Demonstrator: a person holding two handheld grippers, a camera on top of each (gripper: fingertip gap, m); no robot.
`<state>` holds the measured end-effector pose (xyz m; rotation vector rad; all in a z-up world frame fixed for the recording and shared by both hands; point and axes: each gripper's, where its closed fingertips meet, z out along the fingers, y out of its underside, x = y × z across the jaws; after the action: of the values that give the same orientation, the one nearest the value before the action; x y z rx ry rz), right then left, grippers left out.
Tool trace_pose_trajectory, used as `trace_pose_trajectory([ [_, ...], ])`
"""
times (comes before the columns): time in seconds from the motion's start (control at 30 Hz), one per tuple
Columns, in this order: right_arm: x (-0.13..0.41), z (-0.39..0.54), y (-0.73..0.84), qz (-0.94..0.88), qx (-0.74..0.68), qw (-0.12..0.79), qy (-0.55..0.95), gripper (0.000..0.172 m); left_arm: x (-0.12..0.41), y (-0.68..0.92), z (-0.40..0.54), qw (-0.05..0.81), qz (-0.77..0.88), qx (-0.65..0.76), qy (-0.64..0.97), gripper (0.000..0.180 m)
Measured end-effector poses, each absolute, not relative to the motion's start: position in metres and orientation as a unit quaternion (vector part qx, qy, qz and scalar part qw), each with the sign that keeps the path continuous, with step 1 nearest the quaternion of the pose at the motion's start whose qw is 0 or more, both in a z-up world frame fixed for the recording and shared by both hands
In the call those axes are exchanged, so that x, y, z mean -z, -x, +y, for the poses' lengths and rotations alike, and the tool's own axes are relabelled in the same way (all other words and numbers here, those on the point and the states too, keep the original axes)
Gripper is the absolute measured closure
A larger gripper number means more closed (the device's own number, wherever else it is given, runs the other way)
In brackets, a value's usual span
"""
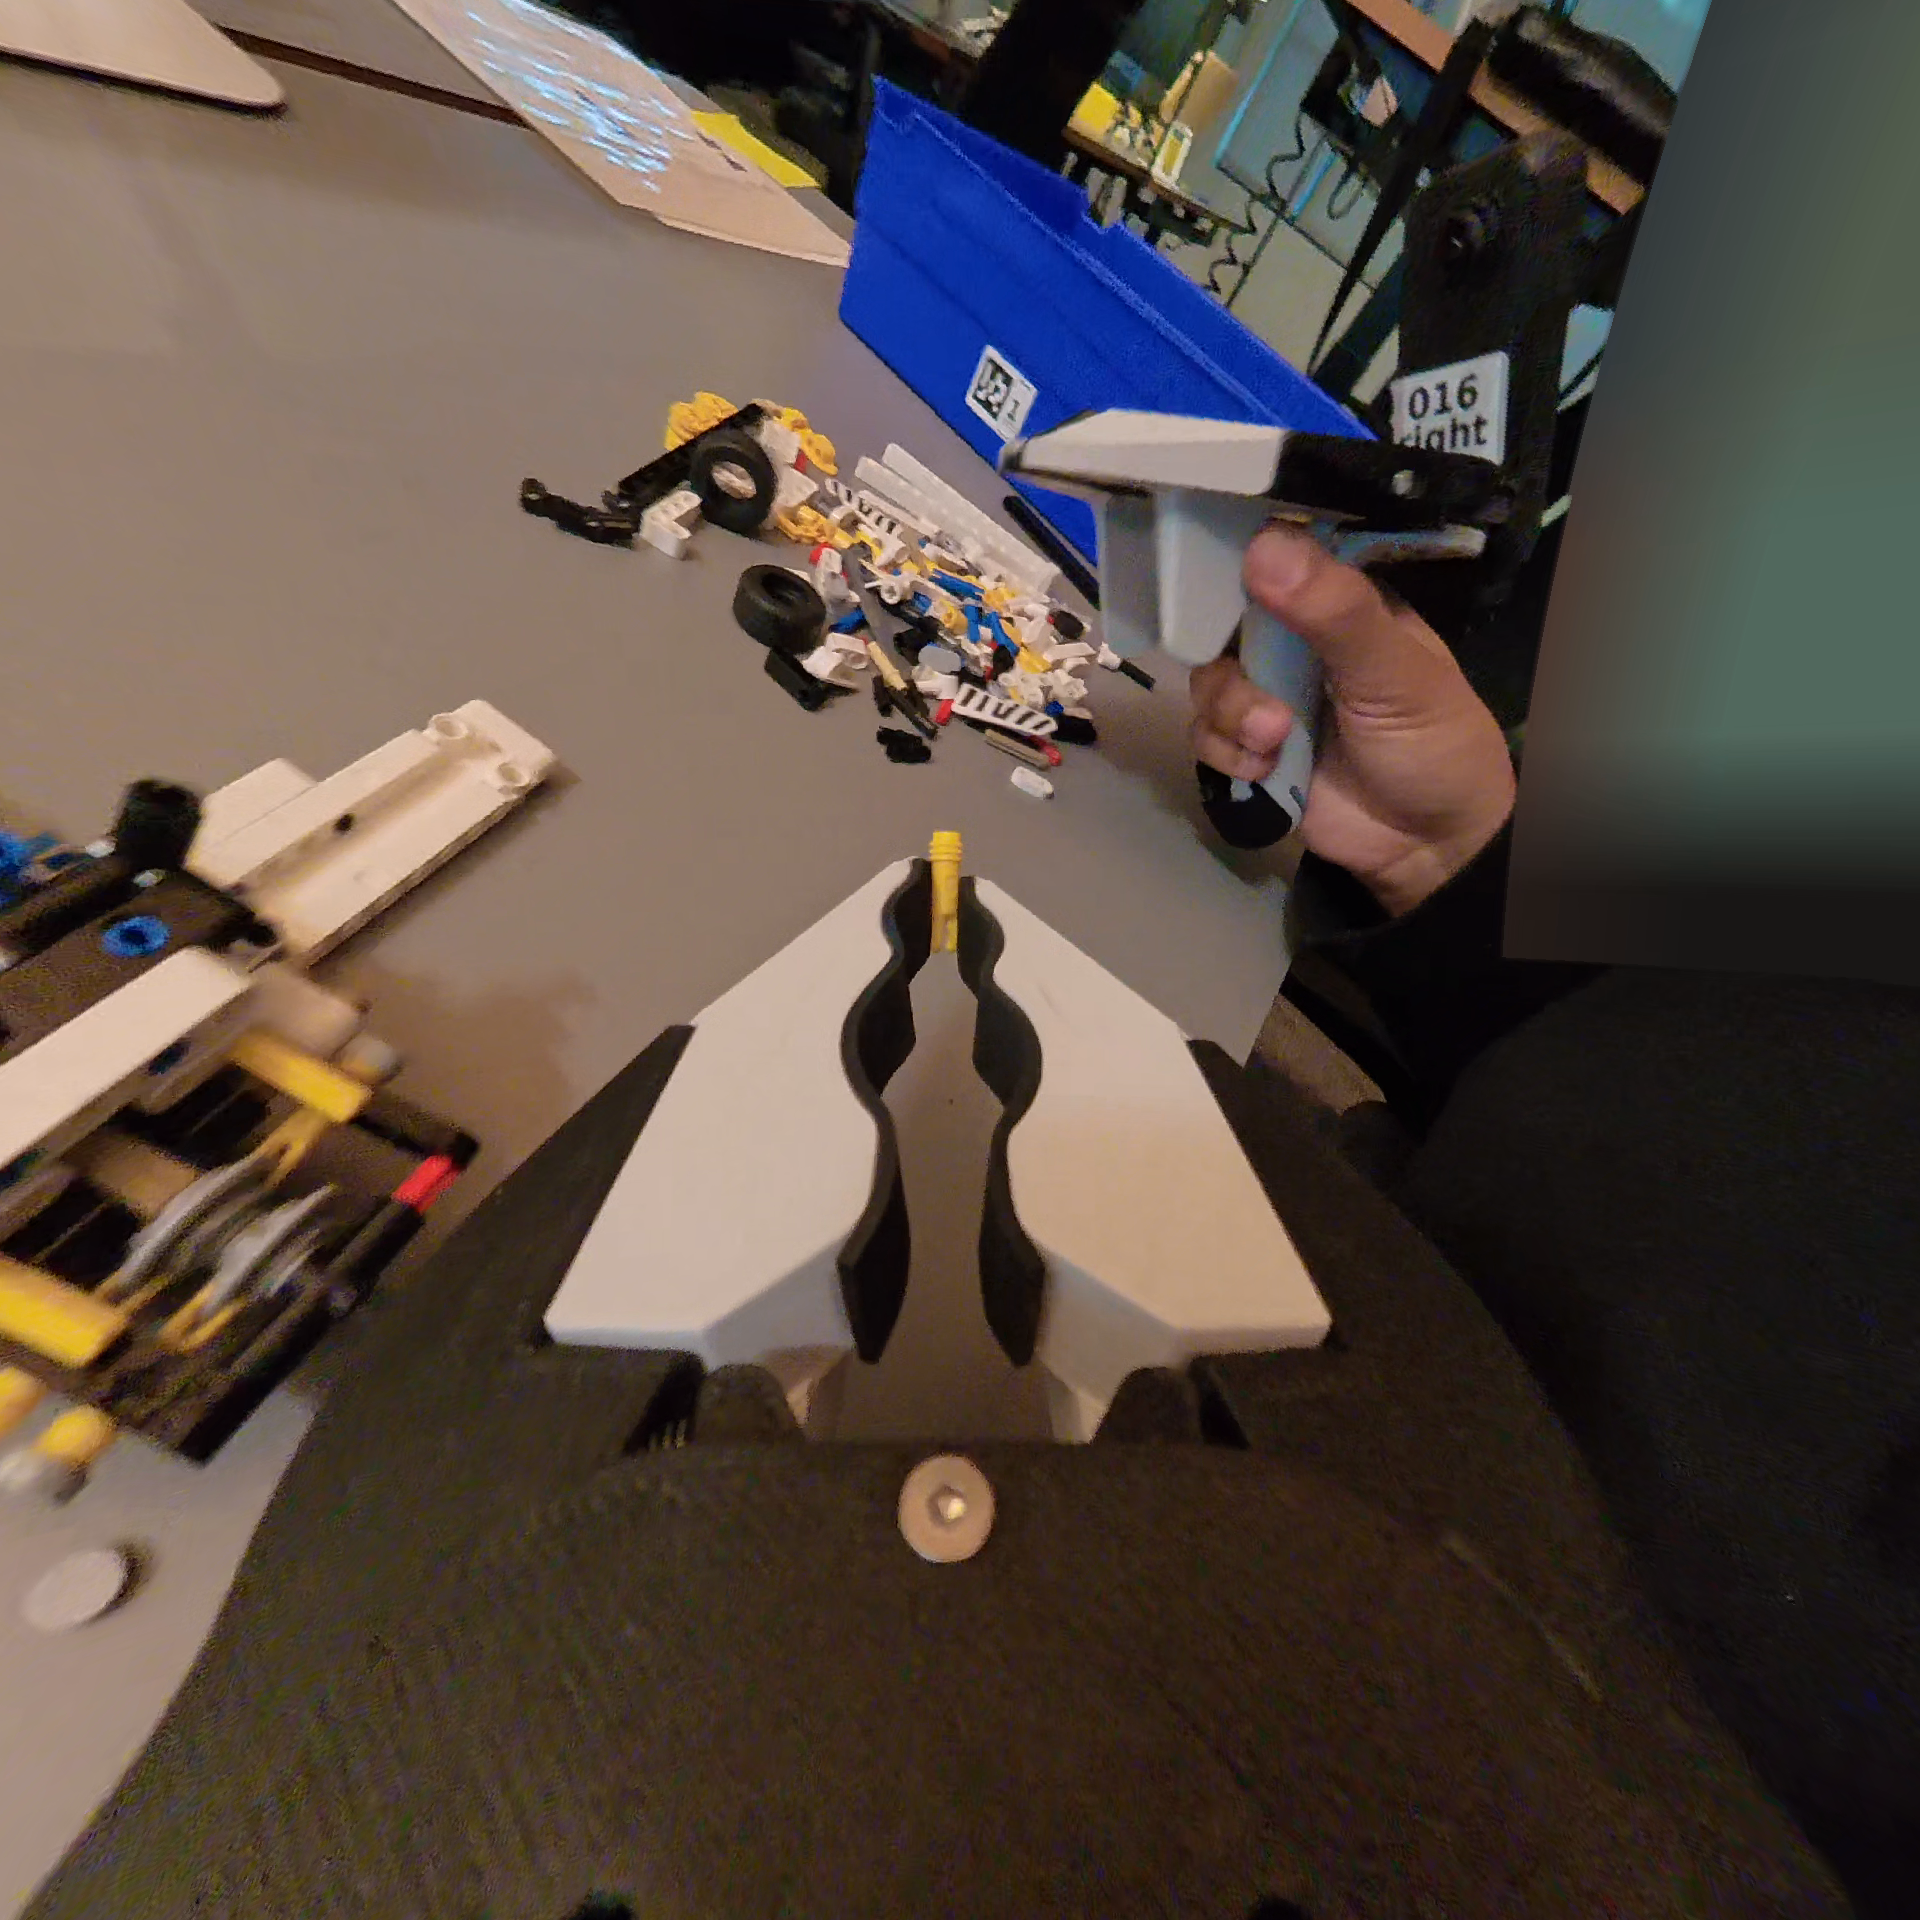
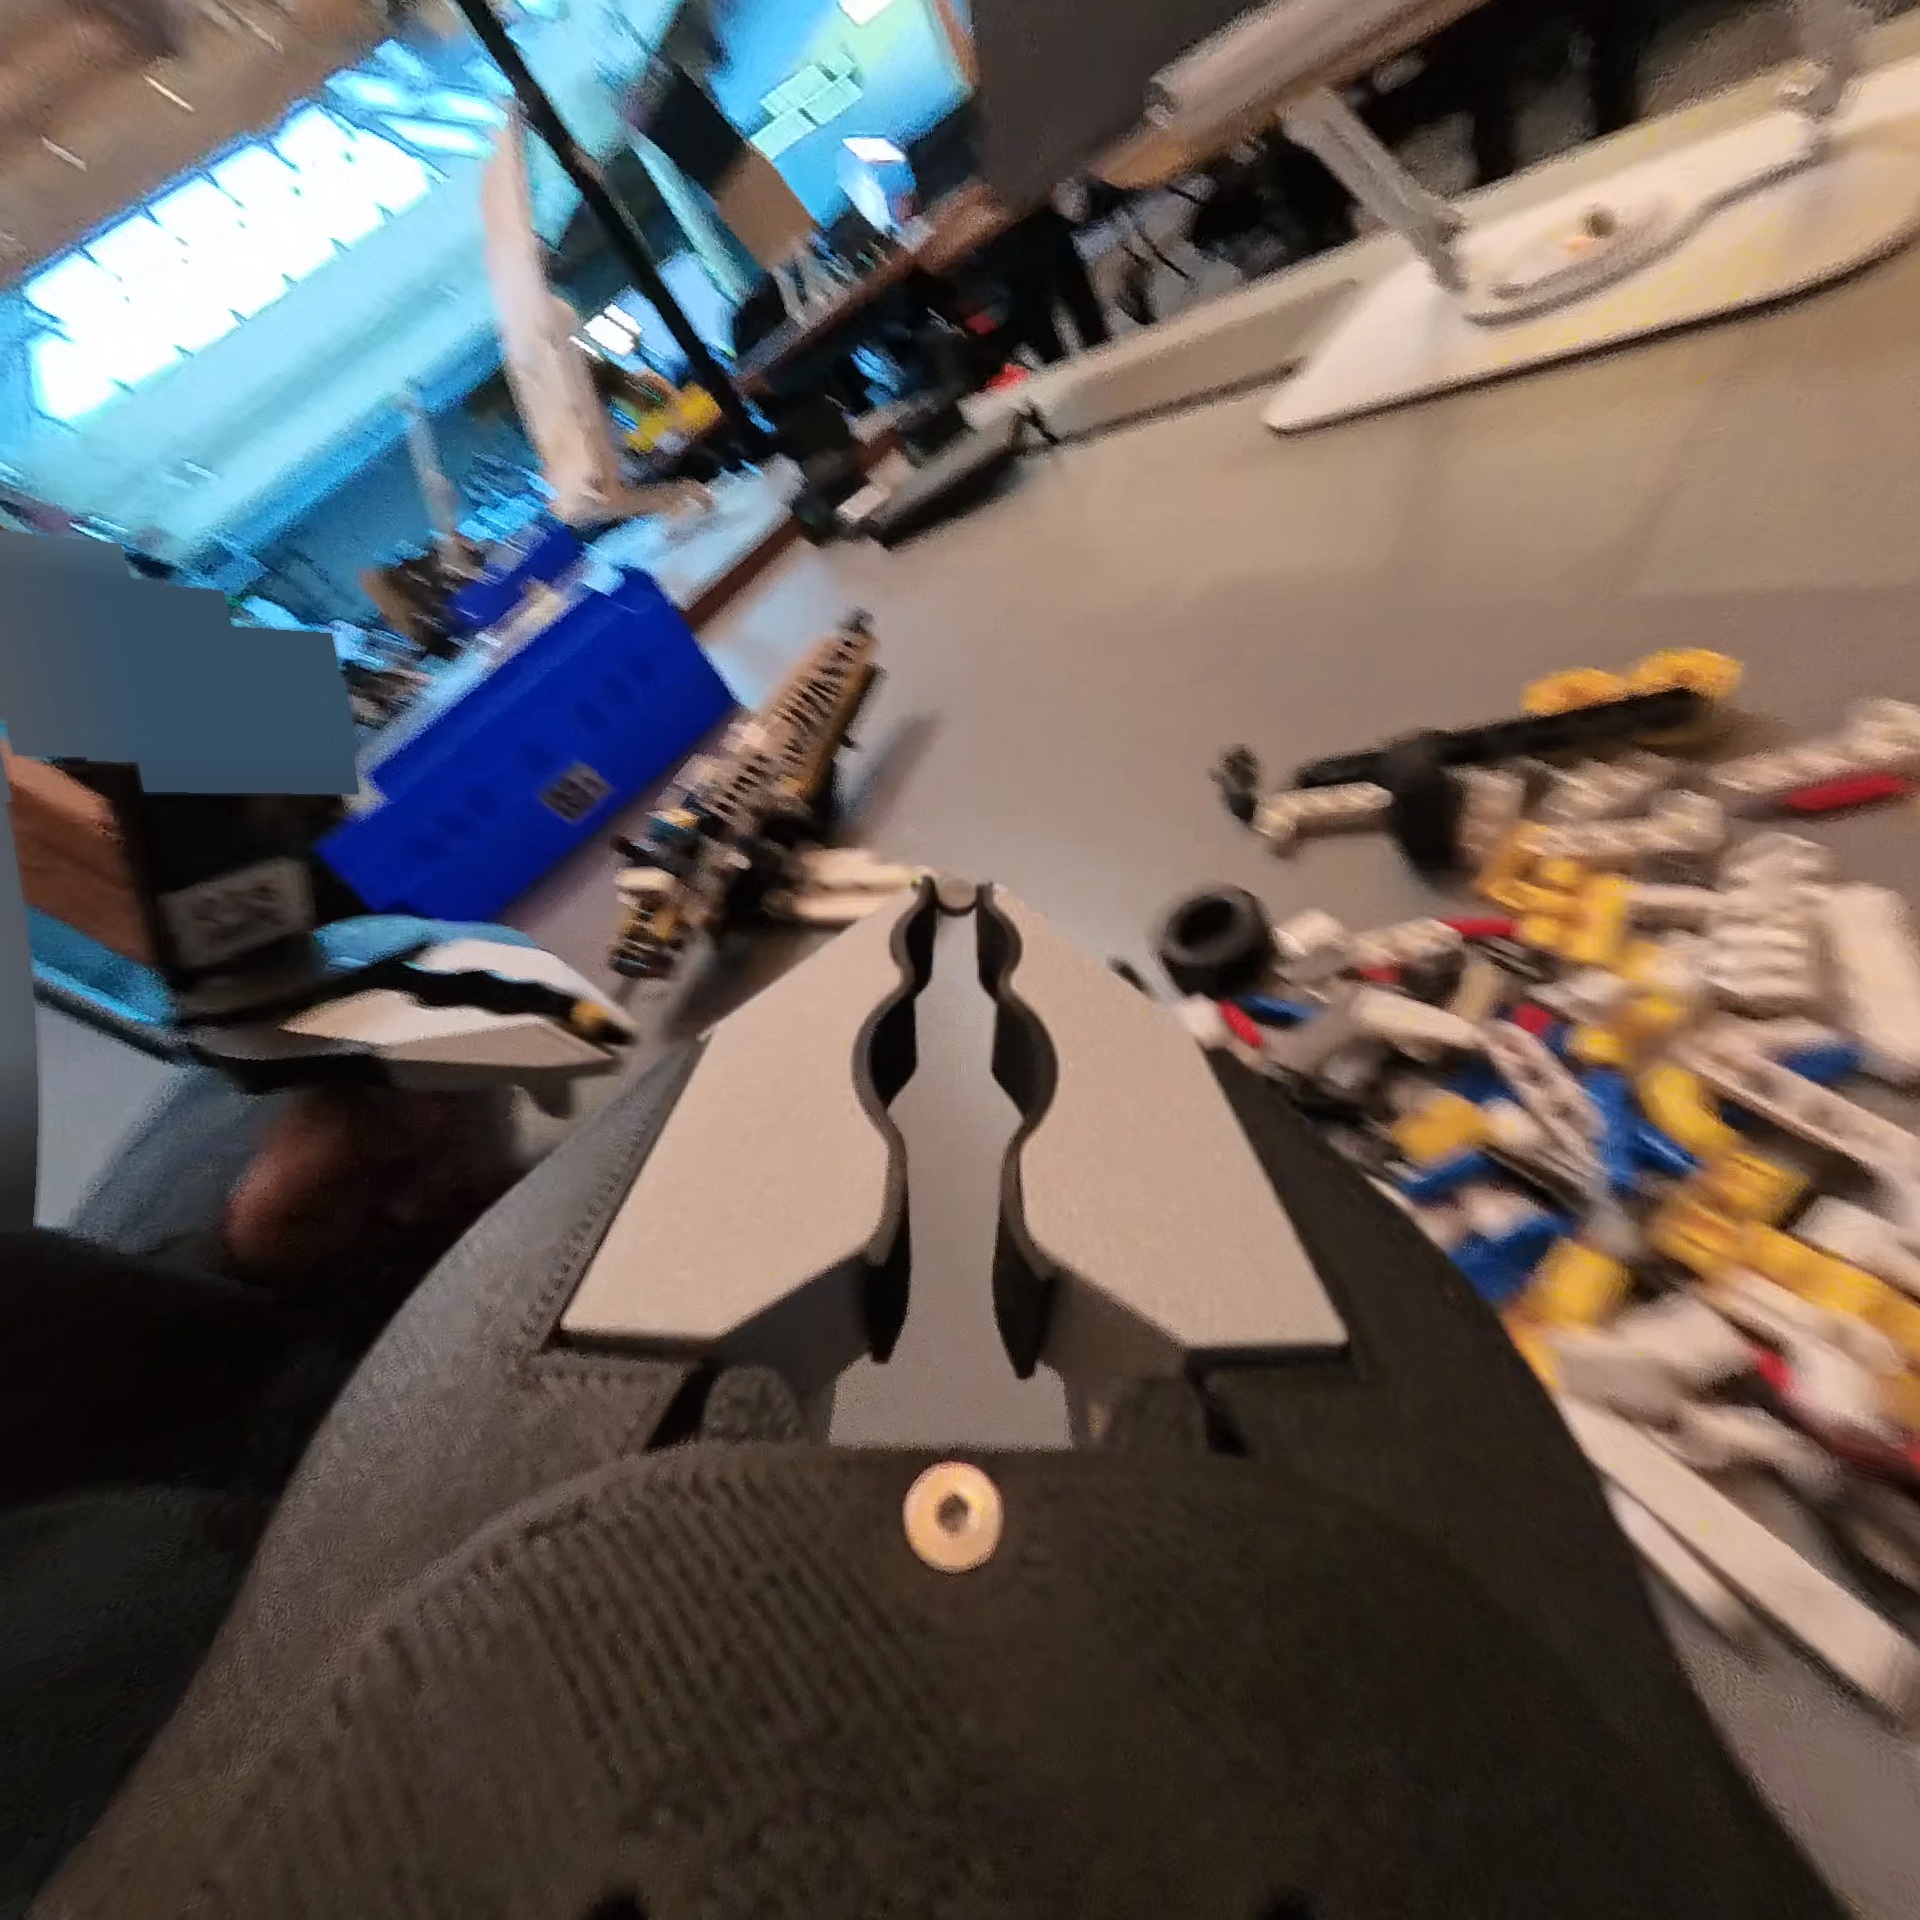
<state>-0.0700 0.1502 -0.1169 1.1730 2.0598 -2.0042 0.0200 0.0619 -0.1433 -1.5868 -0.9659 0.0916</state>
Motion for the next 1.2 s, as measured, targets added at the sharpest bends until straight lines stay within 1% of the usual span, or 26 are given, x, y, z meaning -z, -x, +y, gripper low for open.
trace_pose_trajectory([
  [0.13,0.149,0.189,0.078,0.724,0.557,-0.065,-0.402,0.166,0.155,-0.019,0.082,0.558,-0.387,-0.043,0.733,0.179],
  [0.2,0.159,0.199,0.075,0.751,0.523,-0.087,-0.394,0.167,0.160,-0.016,0.096,0.534,-0.372,-0.039,0.758,0.179],
  [0.3,0.170,0.203,0.072,0.771,0.498,-0.104,-0.384,0.167,0.171,-0.004,0.115,0.483,-0.359,-0.042,0.798,0.179],
  [0.43,0.171,0.197,0.073,0.785,0.488,-0.126,-0.361,0.167,0.184,0.020,0.130,0.441,-0.353,-0.049,0.824,0.180],
  [0.67,0.172,0.185,0.100,0.820,0.443,-0.162,-0.325,0.167,0.198,0.058,0.131,0.402,-0.385,-0.052,0.829,0.180],
  [0.77,0.179,0.178,0.115,0.825,0.433,-0.143,-0.334,0.166,0.205,0.061,0.131,0.387,-0.391,-0.039,0.834,0.180],
  [0.87,0.178,0.173,0.120,0.819,0.445,-0.133,-0.337,0.159,0.201,0.062,0.131,0.398,-0.391,-0.047,0.829,0.180],
  [1.07,0.155,0.186,0.122,0.781,0.492,-0.159,-0.350,0.158,0.201,0.065,0.132,0.404,-0.390,-0.043,0.827,0.180],
  [1.2,0.136,0.188,0.113,0.736,0.559,-0.130,-0.359,0.156,0.202,0.066,0.137,0.408,-0.386,-0.037,0.827,0.180],
])
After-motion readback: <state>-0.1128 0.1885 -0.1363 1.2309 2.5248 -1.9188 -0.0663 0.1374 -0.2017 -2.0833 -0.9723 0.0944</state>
